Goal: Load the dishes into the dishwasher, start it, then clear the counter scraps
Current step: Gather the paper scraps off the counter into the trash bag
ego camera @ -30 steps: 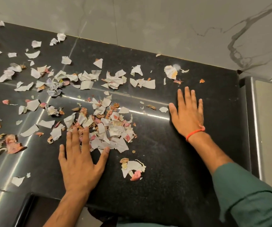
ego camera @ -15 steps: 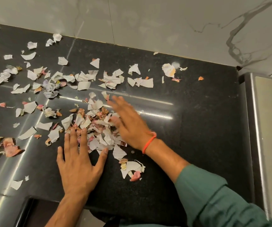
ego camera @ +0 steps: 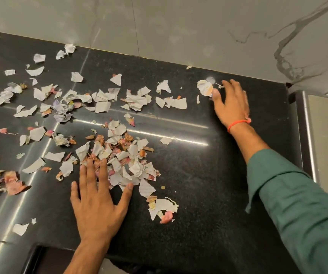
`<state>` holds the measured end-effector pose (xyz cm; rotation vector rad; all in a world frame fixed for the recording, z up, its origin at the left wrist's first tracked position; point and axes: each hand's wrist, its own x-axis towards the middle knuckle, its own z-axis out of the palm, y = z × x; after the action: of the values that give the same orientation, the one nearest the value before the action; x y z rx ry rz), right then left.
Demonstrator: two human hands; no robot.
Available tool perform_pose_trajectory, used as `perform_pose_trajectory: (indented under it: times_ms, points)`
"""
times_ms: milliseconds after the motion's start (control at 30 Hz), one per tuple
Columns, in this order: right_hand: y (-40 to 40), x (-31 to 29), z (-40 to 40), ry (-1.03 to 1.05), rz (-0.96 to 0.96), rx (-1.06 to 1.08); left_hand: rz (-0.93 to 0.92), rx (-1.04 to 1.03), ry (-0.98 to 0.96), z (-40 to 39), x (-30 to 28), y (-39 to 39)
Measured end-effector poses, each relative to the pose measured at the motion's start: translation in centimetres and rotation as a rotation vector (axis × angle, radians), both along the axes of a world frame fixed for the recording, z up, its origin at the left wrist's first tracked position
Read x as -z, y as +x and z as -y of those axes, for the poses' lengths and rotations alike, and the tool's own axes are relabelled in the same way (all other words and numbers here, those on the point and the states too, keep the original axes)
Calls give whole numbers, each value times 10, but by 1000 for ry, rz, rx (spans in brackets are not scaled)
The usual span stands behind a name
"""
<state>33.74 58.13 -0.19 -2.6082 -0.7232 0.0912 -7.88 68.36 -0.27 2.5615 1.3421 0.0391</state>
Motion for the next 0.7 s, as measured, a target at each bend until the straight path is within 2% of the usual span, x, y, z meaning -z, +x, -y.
perform_pose_trajectory:
  times_ms: [133,267,467,567,633,700]
  points:
    - [-32,-3,-52,19,-8,-169,-5,3,1,0,0,-1]
    - [-102,-6,-94,64,-53,-448,-1,4,-3,0,0,0]
    - [-184,-2,-105,154,-111,-786,-6,-2,-4,0,1,-1]
    - [-164,-2,-105,332,-120,-704,-7,4,-6,0,0,-1]
    - [-124,-1,-105,449,-28,-488,-13,3,-11,-1,0,-2]
    - [-75,-2,-100,408,57,-225,-11,5,-14,-1,-1,-2]
